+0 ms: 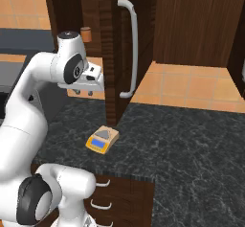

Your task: Pick the jam and place it on the digital scale for weighing, and close the cabinet.

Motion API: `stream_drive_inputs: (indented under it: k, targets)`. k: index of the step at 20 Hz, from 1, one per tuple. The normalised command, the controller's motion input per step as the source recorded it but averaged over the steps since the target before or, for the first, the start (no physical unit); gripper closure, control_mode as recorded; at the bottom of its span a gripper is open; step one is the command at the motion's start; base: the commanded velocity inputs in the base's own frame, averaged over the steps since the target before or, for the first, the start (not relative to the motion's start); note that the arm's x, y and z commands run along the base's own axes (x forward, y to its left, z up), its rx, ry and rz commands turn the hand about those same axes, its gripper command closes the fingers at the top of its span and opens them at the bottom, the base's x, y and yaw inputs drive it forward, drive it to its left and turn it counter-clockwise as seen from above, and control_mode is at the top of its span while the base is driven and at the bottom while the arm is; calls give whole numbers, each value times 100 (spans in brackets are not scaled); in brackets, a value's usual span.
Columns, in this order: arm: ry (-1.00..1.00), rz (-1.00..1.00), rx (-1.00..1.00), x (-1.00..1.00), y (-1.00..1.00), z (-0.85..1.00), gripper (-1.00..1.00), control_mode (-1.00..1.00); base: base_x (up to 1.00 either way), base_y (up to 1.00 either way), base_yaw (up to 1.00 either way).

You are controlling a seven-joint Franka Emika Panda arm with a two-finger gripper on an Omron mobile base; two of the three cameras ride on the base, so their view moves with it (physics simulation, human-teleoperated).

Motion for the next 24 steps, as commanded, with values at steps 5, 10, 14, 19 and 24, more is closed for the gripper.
stream_drive_inputs:
  k: [5, 10, 14, 19, 24]
  targets:
    - [-13, 0, -1, -44, 1, 1, -100, -100, 0, 0, 0]
    - [-43, 23, -9, -56, 19, 60, -100, -100, 0, 0, 0]
    - [-41, 35, -1, -18, 11, 77, -100, -100, 0, 0, 0]
    - [-31, 26, 0, -2, 19, 75, -100, -100, 0, 0, 0]
    - [-13, 15, 0, 11, 29, 68, -100, -100, 0, 0, 0]
